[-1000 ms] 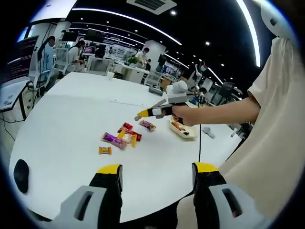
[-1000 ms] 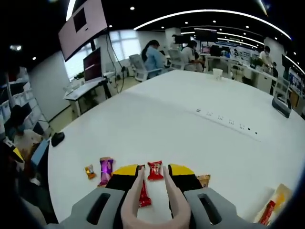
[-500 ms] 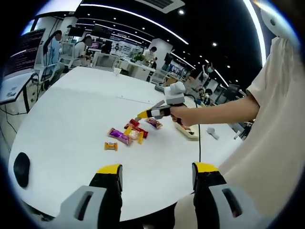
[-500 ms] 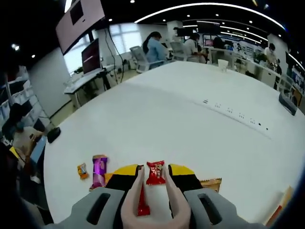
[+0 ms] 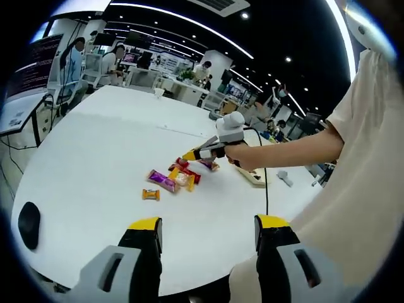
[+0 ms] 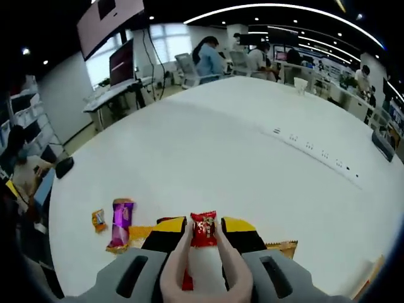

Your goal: Place the target food into the container with the food tongs after gripping and lifting it, then release it inside without dropping or visibly crushing the food.

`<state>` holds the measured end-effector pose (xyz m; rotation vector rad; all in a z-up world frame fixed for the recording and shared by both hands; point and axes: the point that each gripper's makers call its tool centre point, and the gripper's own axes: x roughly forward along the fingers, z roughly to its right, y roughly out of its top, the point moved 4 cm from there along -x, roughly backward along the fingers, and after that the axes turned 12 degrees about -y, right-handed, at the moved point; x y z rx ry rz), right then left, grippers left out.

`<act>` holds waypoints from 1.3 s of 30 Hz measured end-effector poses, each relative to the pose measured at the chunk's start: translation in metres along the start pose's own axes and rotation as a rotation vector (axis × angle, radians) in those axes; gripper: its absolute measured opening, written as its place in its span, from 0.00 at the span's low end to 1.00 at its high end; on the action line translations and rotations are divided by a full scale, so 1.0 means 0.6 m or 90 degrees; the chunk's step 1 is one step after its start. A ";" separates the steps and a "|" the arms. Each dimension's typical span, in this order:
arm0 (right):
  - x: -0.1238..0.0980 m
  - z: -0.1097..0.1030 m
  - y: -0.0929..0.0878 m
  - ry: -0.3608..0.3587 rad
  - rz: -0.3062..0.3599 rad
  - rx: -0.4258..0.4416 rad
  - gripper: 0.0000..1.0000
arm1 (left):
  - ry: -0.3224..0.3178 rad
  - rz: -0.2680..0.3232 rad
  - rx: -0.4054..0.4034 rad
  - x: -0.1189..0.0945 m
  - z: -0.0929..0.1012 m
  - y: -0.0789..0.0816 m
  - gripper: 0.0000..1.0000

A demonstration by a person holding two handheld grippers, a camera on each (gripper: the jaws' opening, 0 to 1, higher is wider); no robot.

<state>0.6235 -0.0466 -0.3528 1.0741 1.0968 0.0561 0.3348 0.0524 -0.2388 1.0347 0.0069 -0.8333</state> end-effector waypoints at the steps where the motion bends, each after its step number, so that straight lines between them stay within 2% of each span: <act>1: 0.000 -0.001 0.000 0.001 0.000 0.001 0.18 | 0.000 0.001 0.000 0.000 0.000 0.001 0.59; 11: -0.001 -0.003 0.009 0.008 0.003 0.005 0.17 | 0.000 0.001 0.000 0.006 -0.001 0.007 0.59; 19: -0.024 0.009 0.031 0.003 0.031 0.019 0.18 | -0.010 -0.001 0.009 0.015 0.001 0.015 0.59; 29: -0.073 0.045 0.067 -0.019 0.091 0.055 0.18 | -0.028 -0.011 0.036 0.028 0.014 0.031 0.59; 39: -0.156 0.114 0.082 -0.066 0.146 0.079 0.18 | -0.062 -0.015 0.059 0.059 0.054 0.026 0.59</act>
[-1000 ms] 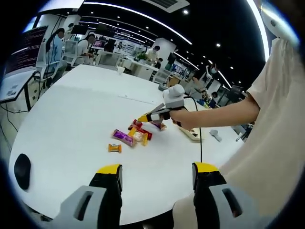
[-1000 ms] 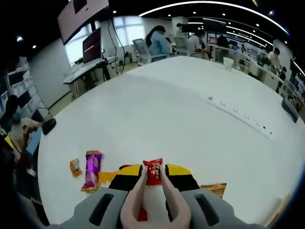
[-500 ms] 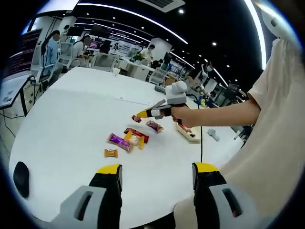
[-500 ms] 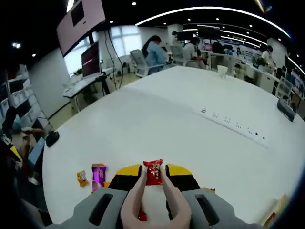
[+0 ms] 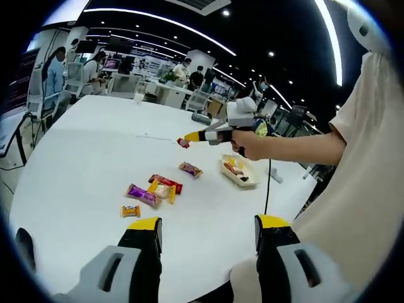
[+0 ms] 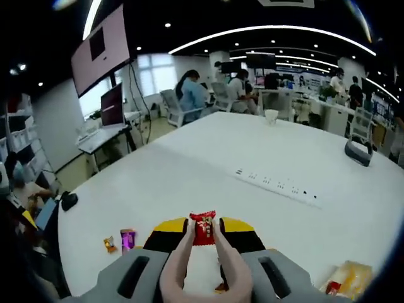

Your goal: Place the target food into the container with the food tongs after gripping and lifting it, then release it inside without dropping or visibly crushing the food.

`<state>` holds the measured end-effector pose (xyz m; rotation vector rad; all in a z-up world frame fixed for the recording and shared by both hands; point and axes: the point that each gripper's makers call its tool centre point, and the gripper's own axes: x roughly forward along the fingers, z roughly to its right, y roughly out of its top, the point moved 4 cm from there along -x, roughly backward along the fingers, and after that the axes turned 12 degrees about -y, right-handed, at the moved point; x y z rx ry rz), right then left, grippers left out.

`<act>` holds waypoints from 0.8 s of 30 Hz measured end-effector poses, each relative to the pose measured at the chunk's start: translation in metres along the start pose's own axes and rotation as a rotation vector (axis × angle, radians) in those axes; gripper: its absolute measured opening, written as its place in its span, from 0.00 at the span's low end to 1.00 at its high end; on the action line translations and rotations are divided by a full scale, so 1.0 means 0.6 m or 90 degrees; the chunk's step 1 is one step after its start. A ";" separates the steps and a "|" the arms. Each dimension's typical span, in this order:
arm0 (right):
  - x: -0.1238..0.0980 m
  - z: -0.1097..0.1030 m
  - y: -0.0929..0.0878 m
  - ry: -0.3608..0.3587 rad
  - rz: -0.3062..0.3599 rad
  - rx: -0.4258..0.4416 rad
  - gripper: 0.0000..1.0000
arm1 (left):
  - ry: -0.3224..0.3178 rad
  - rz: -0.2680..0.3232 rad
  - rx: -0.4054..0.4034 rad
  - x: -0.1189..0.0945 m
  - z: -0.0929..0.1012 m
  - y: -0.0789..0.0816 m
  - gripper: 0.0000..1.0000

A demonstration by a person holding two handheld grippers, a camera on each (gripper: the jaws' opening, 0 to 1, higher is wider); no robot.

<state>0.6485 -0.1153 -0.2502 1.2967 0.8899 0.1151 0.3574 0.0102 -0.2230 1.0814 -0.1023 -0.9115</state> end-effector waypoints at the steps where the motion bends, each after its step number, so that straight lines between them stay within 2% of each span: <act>1: -0.009 0.010 0.004 -0.006 0.006 0.003 0.18 | -0.003 0.000 0.002 0.002 0.003 0.000 0.59; 7: -0.049 0.055 0.013 -0.038 0.028 0.014 0.18 | -0.020 0.000 0.025 0.018 0.026 0.007 0.59; 14: -0.084 0.085 0.017 -0.065 0.046 0.025 0.18 | -0.037 -0.007 0.047 0.030 0.047 0.010 0.59; 24: -0.130 0.134 0.022 -0.111 0.067 0.036 0.18 | -0.053 -0.007 0.074 0.040 0.060 0.027 0.59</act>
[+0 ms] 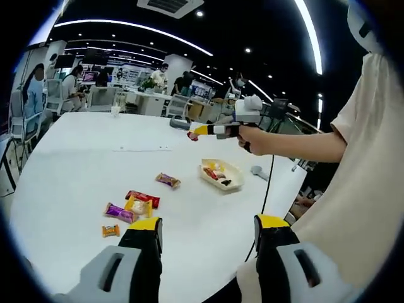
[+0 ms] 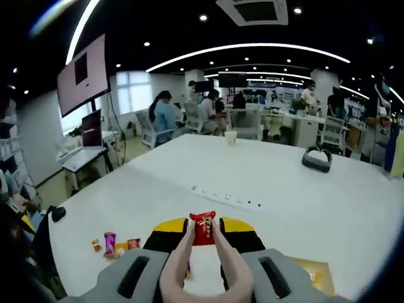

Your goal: Place the target food into the container with the food tongs after gripping and lifting it, then release it inside without dropping or visibly crushing the food.

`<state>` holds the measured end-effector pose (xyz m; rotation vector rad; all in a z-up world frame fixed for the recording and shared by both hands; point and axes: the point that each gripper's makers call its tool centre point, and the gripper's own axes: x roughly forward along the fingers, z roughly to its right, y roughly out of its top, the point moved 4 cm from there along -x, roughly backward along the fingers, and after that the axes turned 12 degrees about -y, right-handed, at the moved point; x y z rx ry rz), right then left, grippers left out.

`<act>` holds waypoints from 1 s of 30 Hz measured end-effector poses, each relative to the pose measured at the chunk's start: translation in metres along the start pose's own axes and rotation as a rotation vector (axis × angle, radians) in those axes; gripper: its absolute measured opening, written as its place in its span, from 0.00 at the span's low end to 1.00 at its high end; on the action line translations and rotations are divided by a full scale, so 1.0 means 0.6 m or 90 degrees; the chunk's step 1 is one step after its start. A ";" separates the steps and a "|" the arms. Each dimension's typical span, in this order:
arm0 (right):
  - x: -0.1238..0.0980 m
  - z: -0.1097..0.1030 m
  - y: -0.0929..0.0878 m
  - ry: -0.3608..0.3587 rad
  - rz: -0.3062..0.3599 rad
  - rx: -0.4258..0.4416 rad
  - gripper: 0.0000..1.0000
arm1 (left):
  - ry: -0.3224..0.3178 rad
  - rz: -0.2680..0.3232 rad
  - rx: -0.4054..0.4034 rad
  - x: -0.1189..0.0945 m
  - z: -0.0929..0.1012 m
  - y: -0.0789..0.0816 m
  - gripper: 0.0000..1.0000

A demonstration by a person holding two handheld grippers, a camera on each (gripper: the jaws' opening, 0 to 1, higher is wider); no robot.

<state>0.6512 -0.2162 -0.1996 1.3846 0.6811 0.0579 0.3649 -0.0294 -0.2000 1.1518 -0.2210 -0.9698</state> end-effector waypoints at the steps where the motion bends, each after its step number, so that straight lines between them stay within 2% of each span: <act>1: -0.002 0.005 0.000 -0.003 0.001 0.002 0.18 | -0.002 -0.001 0.001 0.002 0.002 0.000 0.59; 12: -0.042 0.064 0.000 -0.049 0.011 0.020 0.19 | -0.039 -0.016 0.018 0.029 0.020 0.004 0.59; 30: -0.086 0.130 -0.008 -0.114 0.020 0.041 0.19 | -0.057 -0.022 0.027 0.037 0.036 0.003 0.59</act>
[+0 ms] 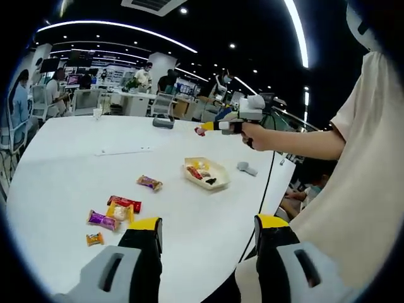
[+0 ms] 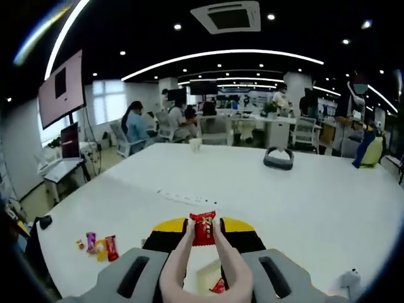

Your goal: Place the target food into the container with the food tongs after gripping and lifting it, then release it inside without dropping or visibly crushing the food.

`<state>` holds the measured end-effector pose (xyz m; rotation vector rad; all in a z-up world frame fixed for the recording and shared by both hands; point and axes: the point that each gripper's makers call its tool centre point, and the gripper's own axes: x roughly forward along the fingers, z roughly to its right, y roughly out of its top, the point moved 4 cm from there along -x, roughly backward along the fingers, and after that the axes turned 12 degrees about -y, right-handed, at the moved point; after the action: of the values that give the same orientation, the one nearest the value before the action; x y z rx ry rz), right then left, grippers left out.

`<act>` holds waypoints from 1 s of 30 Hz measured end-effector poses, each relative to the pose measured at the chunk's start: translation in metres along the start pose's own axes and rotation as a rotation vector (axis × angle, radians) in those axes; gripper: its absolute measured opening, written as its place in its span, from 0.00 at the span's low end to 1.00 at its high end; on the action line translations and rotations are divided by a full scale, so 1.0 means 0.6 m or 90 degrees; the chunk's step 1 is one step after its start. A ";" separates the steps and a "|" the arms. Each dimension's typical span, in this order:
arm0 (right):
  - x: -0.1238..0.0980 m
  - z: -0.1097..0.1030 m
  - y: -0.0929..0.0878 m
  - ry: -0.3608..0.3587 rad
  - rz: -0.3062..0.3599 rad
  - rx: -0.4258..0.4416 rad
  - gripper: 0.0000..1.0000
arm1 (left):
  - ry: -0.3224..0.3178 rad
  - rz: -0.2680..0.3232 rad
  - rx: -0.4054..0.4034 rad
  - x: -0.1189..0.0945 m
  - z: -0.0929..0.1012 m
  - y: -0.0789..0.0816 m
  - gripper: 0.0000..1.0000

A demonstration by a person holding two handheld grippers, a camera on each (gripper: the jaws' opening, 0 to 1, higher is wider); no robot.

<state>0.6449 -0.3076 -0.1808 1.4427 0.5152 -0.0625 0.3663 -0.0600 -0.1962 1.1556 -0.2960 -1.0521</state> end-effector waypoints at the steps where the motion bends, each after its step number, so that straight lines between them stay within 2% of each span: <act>1: -0.002 0.007 -0.001 -0.007 0.000 0.007 0.19 | 0.000 -0.001 0.000 0.000 0.001 0.000 0.59; 13: -0.013 0.041 -0.008 -0.035 0.001 0.021 0.19 | -0.002 -0.002 0.000 0.002 0.007 -0.006 0.59; 30: -0.025 0.064 -0.016 -0.049 -0.002 0.032 0.20 | -0.011 -0.004 0.002 0.013 0.014 -0.006 0.59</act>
<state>0.6399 -0.3498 -0.1828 1.4834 0.4558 -0.1342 0.3628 -0.0715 -0.1979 1.1511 -0.3084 -1.0677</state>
